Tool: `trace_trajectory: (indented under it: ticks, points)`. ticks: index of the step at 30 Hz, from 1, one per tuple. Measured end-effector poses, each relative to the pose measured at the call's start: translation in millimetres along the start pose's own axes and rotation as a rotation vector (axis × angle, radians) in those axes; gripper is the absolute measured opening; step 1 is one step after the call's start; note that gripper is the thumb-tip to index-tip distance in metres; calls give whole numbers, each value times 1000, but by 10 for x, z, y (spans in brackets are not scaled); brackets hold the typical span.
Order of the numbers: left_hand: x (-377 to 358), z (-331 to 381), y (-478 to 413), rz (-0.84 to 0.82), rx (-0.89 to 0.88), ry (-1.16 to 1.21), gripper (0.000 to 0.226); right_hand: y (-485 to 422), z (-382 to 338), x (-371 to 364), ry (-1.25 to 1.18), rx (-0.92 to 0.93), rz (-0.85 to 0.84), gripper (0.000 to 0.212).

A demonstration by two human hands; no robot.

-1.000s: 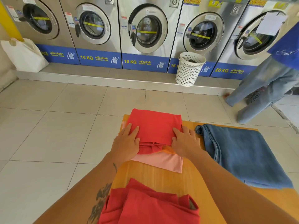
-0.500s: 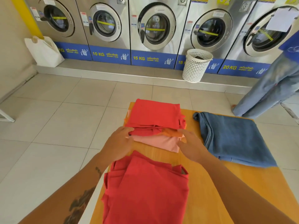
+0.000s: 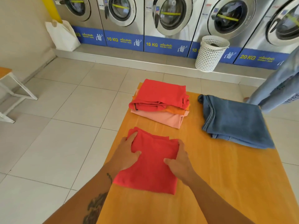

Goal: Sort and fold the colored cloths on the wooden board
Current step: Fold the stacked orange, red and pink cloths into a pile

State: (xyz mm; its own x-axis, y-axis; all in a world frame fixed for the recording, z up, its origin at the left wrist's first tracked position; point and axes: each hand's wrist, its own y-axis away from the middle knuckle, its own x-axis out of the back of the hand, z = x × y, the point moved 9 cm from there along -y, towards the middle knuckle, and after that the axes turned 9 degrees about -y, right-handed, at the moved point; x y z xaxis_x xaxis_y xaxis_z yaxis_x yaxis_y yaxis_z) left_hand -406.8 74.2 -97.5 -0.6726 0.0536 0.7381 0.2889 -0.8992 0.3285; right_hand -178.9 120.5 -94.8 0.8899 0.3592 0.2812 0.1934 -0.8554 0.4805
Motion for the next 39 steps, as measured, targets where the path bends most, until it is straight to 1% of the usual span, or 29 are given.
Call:
trace_trajectory:
  ticks: [1, 3, 5, 6, 8, 11, 14, 16, 19, 22, 24, 28, 30, 33, 36, 37, 39]
  points:
    - [-7, 66, 16, 13, -26, 56, 81, -5, -60, 44, -5, 40, 18, 93]
    - [30, 217, 51, 97, -95, 139, 82, -22, -248, 197, -1, 152, 77, 87]
    - [68, 336, 77, 188, -138, 194, 79, -47, -432, 380, 22, 258, 140, 74]
    - [57, 359, 74, 202, -143, 211, 76, -71, -480, 455, 37, 291, 155, 67]
    - [-29, 347, 43, 166, -131, 189, 68, -136, -417, 521, 107, 268, 120, 57]
    - [-159, 310, -6, 75, -146, 81, 59, -179, -123, 497, 242, 157, 31, 55]
    - [-202, 335, -21, 38, -171, 86, 51, -186, -18, 488, 214, 112, 30, 59]
    - [-137, 363, -21, 86, -182, 120, 49, -178, -76, 485, 157, 109, 48, 58]
    - [156, 538, 5, 208, -246, 188, 53, -122, -385, 591, 93, 175, 73, 58]
    - [660, 826, -18, 309, -346, 284, 55, -72, -903, 798, 7, 253, 57, 58]
    - [1015, 1039, -140, 352, -423, 293, 53, -76, -1306, 920, -46, 300, 56, 56]
    - [1573, 1422, -682, 410, -541, 265, 45, -355, -2022, 1053, -113, 421, 135, 55]
    - [1769, 1537, -1045, 450, -553, 246, 43, -641, -2275, 1057, -142, 451, 179, 54]
    - [1892, 1583, -1633, 501, -531, 205, 44, -1183, -2459, 1031, -176, 454, 262, 55]
    - [1759, 1514, -2132, 464, -494, 145, 43, -1645, -2338, 936, -86, 410, 328, 55]
    - [1624, 1441, -2278, 413, -475, 91, 43, -1766, -2196, 878, -19, 370, 322, 55]
    - [1230, 1199, -2499, 260, -404, -97, 45, -1889, -1835, 716, 179, 273, 270, 57]
